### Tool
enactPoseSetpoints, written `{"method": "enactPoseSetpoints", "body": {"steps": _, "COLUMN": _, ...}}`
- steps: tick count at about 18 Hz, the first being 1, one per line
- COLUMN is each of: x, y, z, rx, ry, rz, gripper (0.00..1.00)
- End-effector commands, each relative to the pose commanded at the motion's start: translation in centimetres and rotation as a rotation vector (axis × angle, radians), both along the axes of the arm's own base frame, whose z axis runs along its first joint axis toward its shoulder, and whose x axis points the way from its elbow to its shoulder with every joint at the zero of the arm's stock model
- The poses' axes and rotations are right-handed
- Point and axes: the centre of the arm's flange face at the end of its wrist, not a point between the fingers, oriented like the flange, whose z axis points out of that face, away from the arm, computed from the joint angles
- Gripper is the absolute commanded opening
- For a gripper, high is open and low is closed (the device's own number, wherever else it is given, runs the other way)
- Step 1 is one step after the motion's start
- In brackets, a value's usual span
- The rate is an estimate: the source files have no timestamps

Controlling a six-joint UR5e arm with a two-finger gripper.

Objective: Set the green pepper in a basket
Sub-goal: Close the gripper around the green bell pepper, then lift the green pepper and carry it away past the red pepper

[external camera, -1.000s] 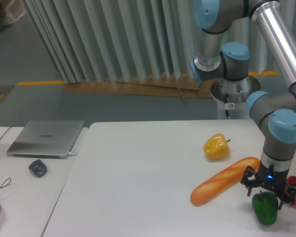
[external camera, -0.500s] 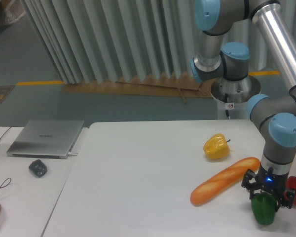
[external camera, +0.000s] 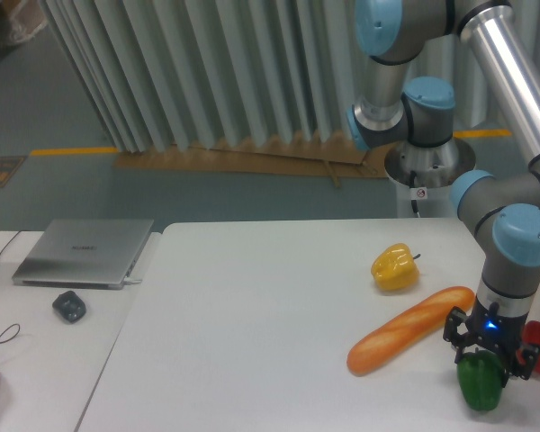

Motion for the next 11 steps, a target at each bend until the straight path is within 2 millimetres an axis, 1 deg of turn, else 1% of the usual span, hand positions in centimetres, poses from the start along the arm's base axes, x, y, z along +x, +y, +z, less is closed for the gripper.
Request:
{"method": "enactPoseSetpoints", "body": {"steps": 7, "x": 0.1, "y": -0.6, "z": 1.5, "rx": 0.027, "ry": 0.021, "rz": -0.075, "gripper": 0.47}}
{"method": "enactPoseSetpoints", "body": {"steps": 8, "x": 0.2, "y": -0.7, "z": 2.4, "rx": 0.039, "ry": 0.034, "rz": -0.097, "gripper": 0.47}}
{"method": "enactPoseSetpoints", "body": {"steps": 11, "x": 1.0, "y": -0.8, "z": 4.0, "rx": 0.064, "ry": 0.056, "rz": -0.153, "gripper": 0.47}}
